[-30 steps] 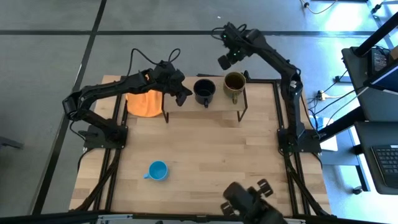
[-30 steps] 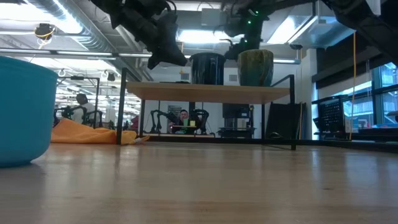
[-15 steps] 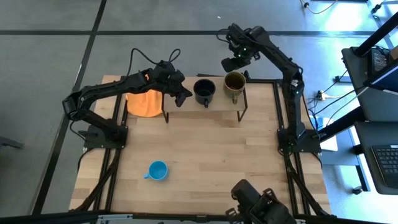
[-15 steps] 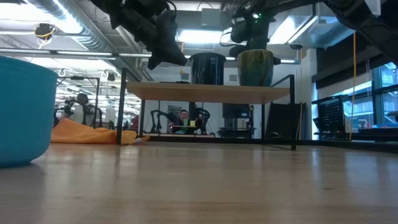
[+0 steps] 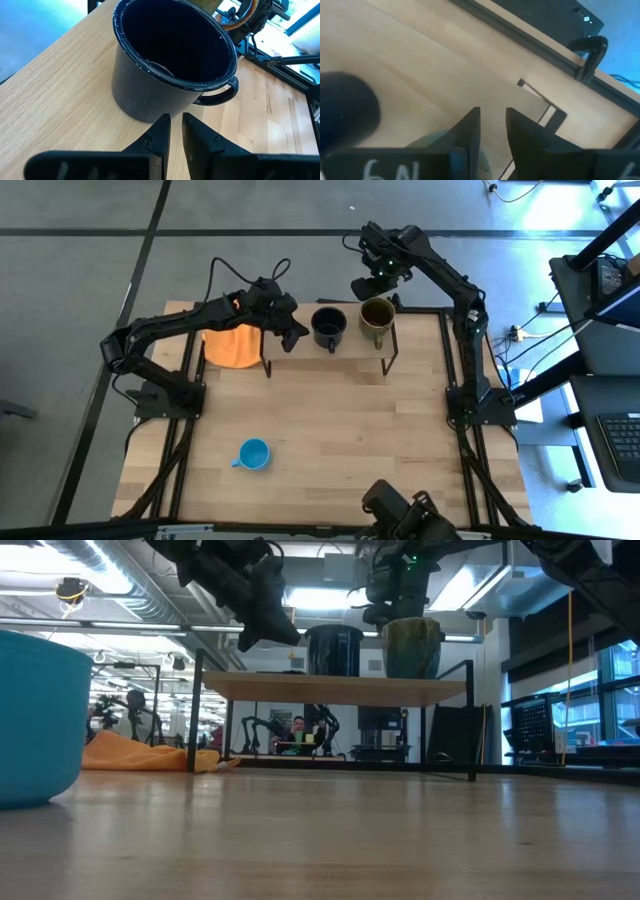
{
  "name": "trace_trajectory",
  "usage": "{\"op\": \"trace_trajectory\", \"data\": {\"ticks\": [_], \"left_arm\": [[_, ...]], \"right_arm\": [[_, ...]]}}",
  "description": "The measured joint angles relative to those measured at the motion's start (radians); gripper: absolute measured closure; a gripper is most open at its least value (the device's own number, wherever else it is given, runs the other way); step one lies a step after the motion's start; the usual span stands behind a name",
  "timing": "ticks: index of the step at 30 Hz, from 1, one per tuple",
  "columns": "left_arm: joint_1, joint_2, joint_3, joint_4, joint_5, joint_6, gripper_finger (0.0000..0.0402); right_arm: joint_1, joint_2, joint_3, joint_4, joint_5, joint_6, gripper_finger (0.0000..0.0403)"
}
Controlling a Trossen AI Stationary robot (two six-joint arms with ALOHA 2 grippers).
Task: Stack small to large cups/mugs on shelf
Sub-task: Adjust the brown mug on the shelf
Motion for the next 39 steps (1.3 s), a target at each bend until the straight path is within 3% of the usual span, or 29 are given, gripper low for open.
{"op": "trace_trajectory", "data": {"ticks": [11,13,18,20,25,31,36,39], "left_arm": [[0.0,0.0,0.0,0.0,0.0,0.018,0.0358],[0.0,0.0,0.0,0.0,0.0,0.018,0.0358],[0.0,0.0,0.0,0.0,0.0,0.018,0.0358],[0.0,0.0,0.0,0.0,0.0,0.018,0.0358],[0.0,0.0,0.0,0.0,0.0,0.018,0.0358],[0.0,0.0,0.0,0.0,0.006,0.018,0.0358],[0.0,0.0,0.0,0.0,0.057,0.019,0.0358],[0.0,0.0,0.0,0.0,0.077,0.025,0.0358]], "right_arm": [[0.034,0.0,0.0,0.0,-0.022,0.002,0.0308],[0.038,0.0,0.0,-0.002,0.038,-0.003,0.0308],[0.029,0.0,0.0,-0.001,0.314,-0.056,0.0309],[0.017,0.0,0.0,-0.001,0.337,-0.069,0.0308],[-0.014,0.0,0.0,-0.001,0.226,-0.028,0.0308],[-0.074,-0.008,0.054,0.043,0.198,0.077,0.0309],[-0.156,-0.083,0.037,0.017,0.02,0.07,0.0308],[-0.2,-0.123,0.037,-0.001,-0.001,0.043,0.0308]]}}
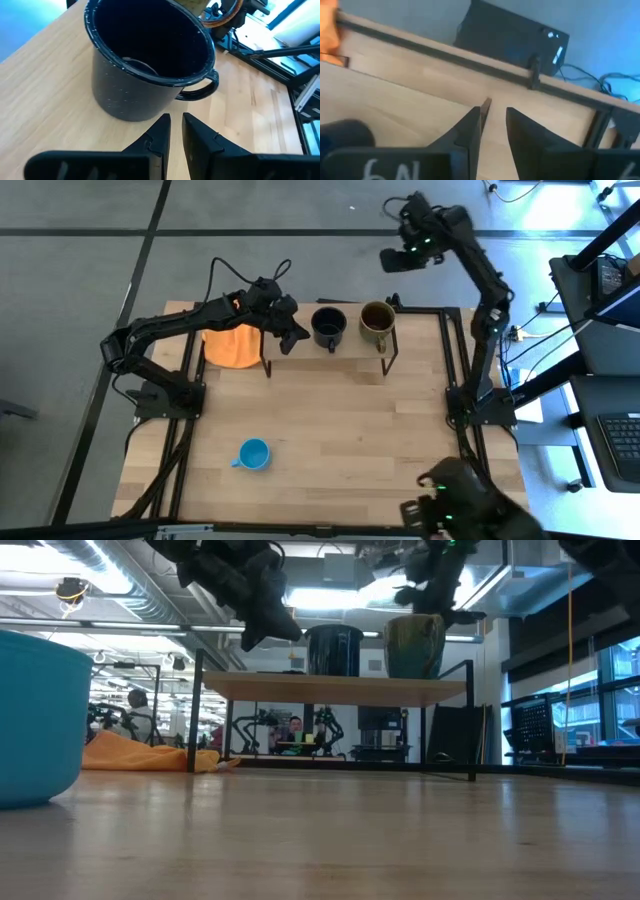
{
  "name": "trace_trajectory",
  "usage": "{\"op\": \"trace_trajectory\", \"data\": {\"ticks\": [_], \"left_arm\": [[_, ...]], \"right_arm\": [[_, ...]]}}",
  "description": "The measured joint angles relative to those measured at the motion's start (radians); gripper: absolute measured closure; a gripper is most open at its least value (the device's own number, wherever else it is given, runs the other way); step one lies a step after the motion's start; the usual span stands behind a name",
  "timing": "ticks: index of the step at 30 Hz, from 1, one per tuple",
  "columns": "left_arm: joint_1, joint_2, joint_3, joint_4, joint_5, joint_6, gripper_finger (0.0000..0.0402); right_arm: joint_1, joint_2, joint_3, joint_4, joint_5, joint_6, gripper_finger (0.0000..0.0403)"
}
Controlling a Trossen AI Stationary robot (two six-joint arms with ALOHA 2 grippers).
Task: Stack small to large cups/mugs on shelf
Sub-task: Adjust the brown mug on the shelf
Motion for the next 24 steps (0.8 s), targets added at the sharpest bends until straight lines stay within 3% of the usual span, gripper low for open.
{"op": "trace_trajectory", "data": {"ticks": [8,10,15,24], "left_arm": [[0.002,0.0,0.0,0.0,0.007,0.019,0.0358],[0.007,0.0,0.0,0.0,0.008,0.019,0.0358],[0.022,0.0,0.0,0.0,0.007,0.02,0.0358],[0.033,0.0,0.0,0.0,0.007,0.021,0.0358]], "right_arm": [[-0.061,-0.128,-0.072,0.002,-0.17,-0.014,0.0309],[-0.055,-0.167,-0.142,0.001,-0.204,-0.008,0.0309],[-0.02,-0.278,-0.379,0.0,-0.149,0.003,0.0308],[0.024,-0.466,-0.71,0.164,-0.245,0.044,0.0309]]}}
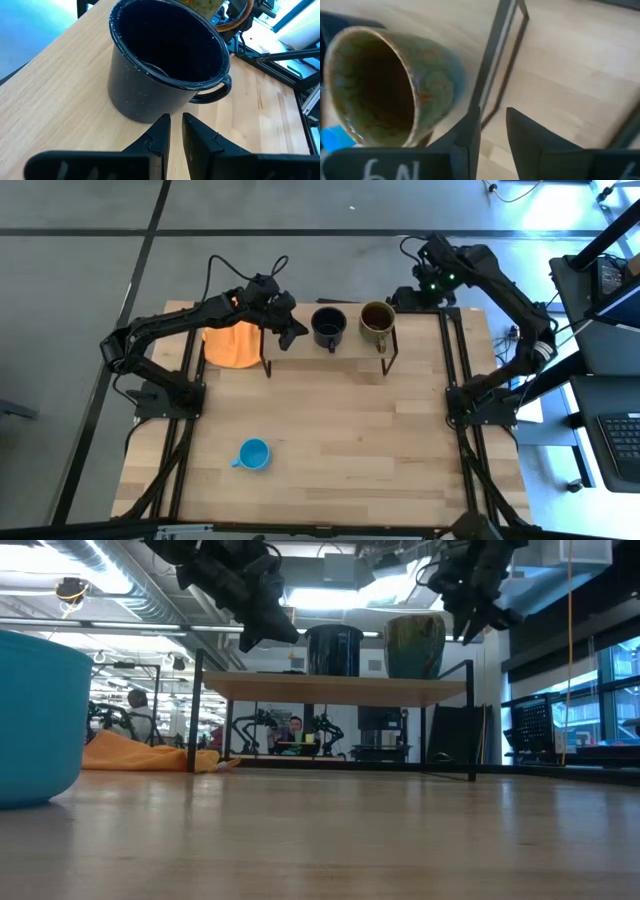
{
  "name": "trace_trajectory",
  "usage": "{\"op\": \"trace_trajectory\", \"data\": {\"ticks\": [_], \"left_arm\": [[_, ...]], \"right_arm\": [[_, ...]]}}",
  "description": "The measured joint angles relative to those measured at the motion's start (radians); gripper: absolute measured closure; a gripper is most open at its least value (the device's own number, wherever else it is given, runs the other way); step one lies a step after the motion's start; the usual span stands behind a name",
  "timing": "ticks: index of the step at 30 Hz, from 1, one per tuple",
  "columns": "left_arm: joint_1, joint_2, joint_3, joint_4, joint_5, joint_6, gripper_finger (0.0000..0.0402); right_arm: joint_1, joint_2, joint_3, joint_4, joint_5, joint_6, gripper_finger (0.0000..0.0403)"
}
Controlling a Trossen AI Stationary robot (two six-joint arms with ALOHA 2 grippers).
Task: Stack small to large cups/mugs on shelf
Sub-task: Adjust the brown mug on the shelf
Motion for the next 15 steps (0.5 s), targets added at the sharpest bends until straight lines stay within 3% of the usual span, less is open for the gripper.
{"op": "trace_trajectory", "data": {"ticks": [15], "left_arm": [[0.0,0.0,0.0,0.0,0.0,-0.002,0.0358]], "right_arm": [[0.103,-0.019,-0.086,0.11,-0.004,0.027,0.0309]]}}
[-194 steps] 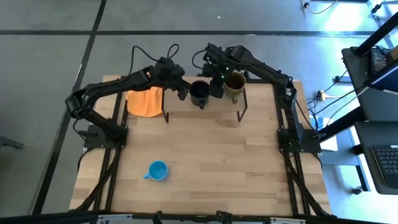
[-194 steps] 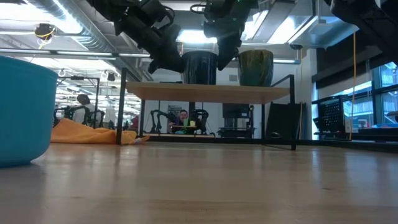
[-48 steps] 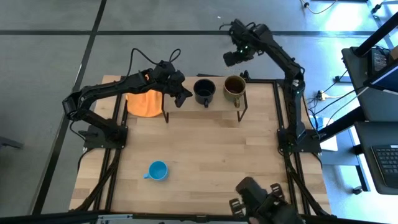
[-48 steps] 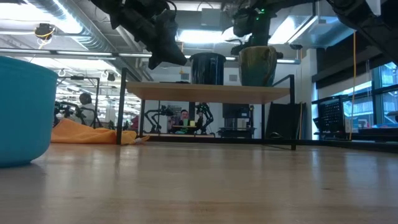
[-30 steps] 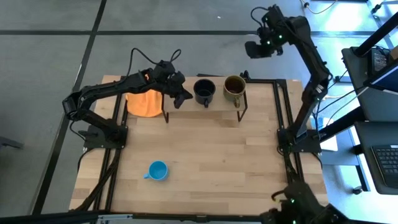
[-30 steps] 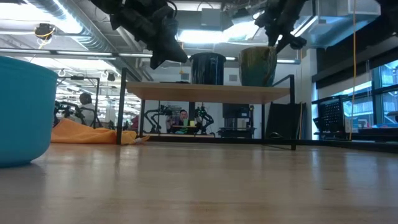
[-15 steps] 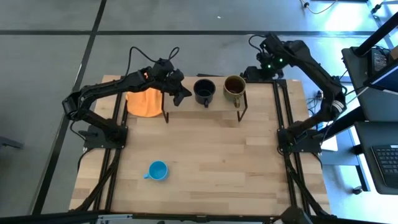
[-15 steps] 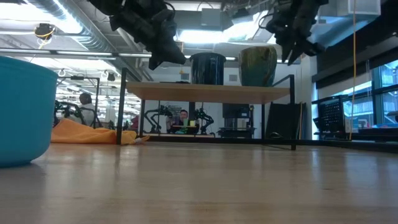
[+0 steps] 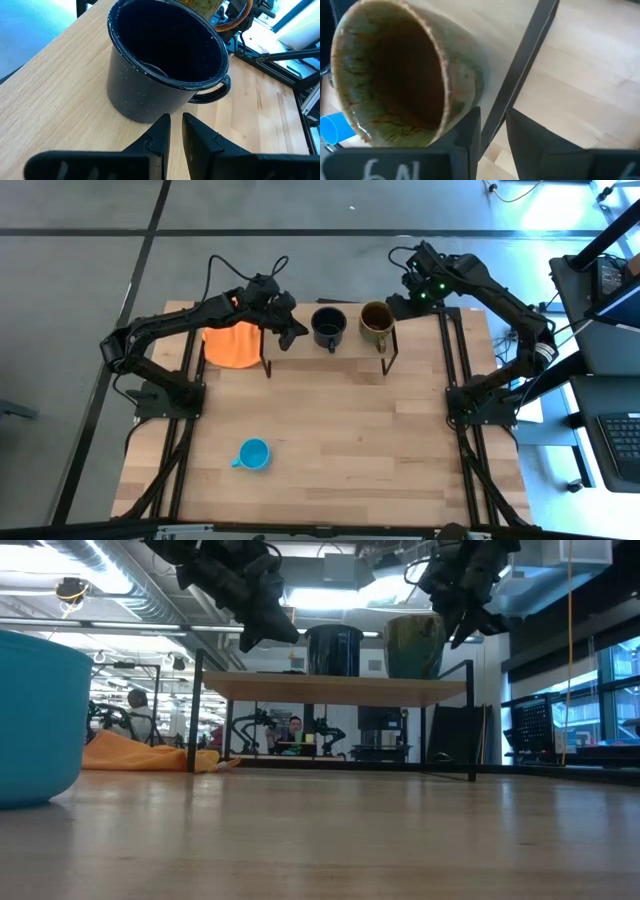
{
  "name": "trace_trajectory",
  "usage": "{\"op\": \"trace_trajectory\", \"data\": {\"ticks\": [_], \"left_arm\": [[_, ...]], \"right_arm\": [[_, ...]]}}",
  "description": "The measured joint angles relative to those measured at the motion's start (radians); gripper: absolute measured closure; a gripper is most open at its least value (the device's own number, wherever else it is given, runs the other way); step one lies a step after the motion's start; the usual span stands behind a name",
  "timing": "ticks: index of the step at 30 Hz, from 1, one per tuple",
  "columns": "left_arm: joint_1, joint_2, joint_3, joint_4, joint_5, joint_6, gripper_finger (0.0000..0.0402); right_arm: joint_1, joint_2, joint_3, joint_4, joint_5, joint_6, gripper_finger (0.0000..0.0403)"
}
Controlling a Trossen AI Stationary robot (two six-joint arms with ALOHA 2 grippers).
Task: Stack small to large cups/mugs on shelf
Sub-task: Adjust the brown mug on the shelf, then put the blue mug on the shelf
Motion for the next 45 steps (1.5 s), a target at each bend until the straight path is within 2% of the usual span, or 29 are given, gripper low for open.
{"op": "trace_trajectory", "data": {"ticks": [17,20,26,29,33,38,41,45], "left_arm": [[0.0,0.0,0.0,0.0,-0.008,-0.003,0.0358],[0.0,0.0,0.0,0.0,-0.008,-0.003,0.0358],[0.0,0.0,0.0,0.0,-0.008,0.001,0.0358],[0.0,-0.002,0.001,-0.022,-0.008,0.029,0.0358],[0.022,-0.06,0.001,-0.159,-0.04,0.105,0.0358],[0.035,-0.21,0.001,-0.408,-0.05,0.182,0.0358],[0.015,-0.306,0.001,-0.576,-0.047,0.163,0.0358],[-0.067,-0.395,0.001,-0.801,-0.049,0.075,0.0358]], "right_arm": [[0.078,0.0,0.0,-0.027,0.002,0.035,0.0309],[0.078,0.001,0.001,-0.043,0.042,0.014,0.0309],[0.031,0.002,0.052,-0.086,0.232,-0.04,0.0309],[-0.001,0.001,0.1,-0.082,0.254,-0.059,0.0309],[-0.029,0.0,0.16,-0.082,0.257,-0.094,0.0309],[-0.081,0.0,0.221,-0.077,0.298,-0.181,0.0308],[-0.116,0.0,0.233,-0.07,0.28,-0.209,0.0309],[-0.136,0.0,0.234,-0.063,0.278,-0.228,0.0308]]}}
